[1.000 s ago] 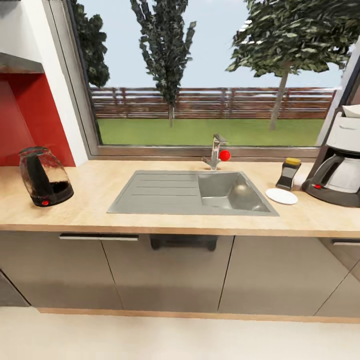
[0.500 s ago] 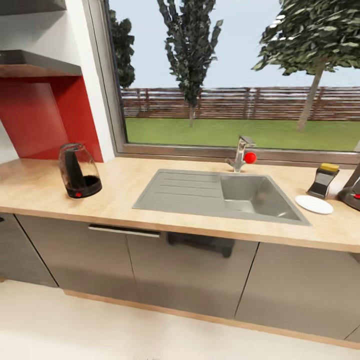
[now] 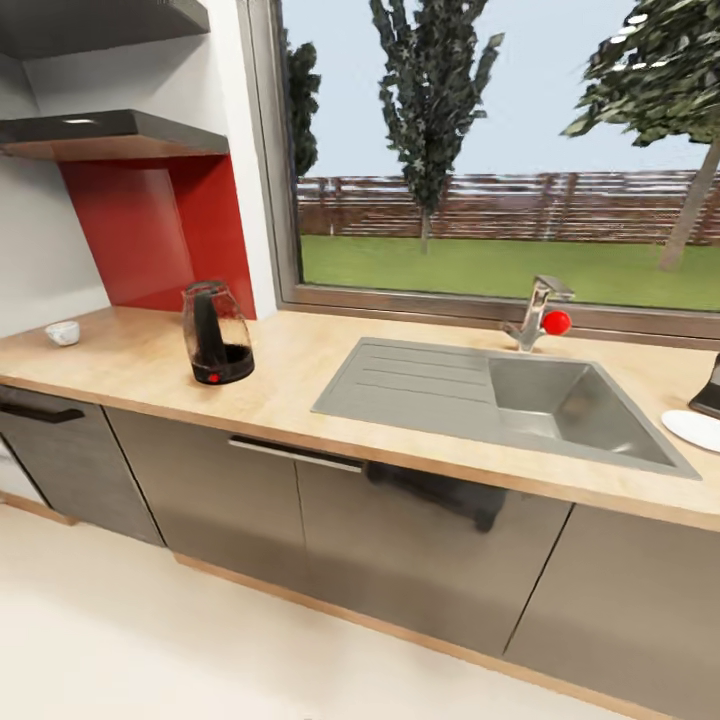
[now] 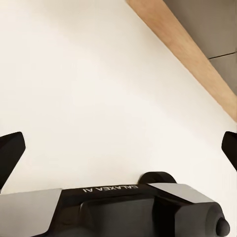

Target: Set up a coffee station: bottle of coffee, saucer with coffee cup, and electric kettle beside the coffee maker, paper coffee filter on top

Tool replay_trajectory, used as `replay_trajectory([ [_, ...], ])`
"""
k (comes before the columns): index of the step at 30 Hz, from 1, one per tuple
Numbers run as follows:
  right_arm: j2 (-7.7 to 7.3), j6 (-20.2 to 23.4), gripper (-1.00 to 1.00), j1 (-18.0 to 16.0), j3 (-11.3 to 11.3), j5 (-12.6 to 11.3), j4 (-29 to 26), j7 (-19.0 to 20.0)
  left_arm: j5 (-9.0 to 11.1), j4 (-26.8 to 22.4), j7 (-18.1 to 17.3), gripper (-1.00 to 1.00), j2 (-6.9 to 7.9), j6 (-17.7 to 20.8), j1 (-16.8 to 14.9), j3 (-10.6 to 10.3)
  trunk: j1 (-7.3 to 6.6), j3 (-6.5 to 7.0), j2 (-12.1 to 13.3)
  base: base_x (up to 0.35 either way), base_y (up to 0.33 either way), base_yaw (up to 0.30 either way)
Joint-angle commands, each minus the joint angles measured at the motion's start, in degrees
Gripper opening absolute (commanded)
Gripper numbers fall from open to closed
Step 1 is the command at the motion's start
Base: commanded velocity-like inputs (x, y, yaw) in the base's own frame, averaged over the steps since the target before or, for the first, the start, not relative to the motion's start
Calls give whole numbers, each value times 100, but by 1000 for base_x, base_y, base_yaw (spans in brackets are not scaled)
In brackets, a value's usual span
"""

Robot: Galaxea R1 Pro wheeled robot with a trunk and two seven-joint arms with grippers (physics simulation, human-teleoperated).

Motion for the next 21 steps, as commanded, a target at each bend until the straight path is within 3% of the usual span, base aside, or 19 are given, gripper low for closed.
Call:
replay_trajectory([
  [1,-3,-16,100,-2,12,11,1,7,29,8,-7,100,1,-42,-5,-48,-1,-5,-3,0,0,272],
  [15,-3,-16,100,-2,12,11,1,7,31,5,-7,100,1,-40,-8,-48,-1,-5,-3,0,0,269],
  [21,-3,-16,100,-2,12,11,1,7,29,8,-7,100,1,-39,-5,-48,-1,-5,-3,108,99,104],
])
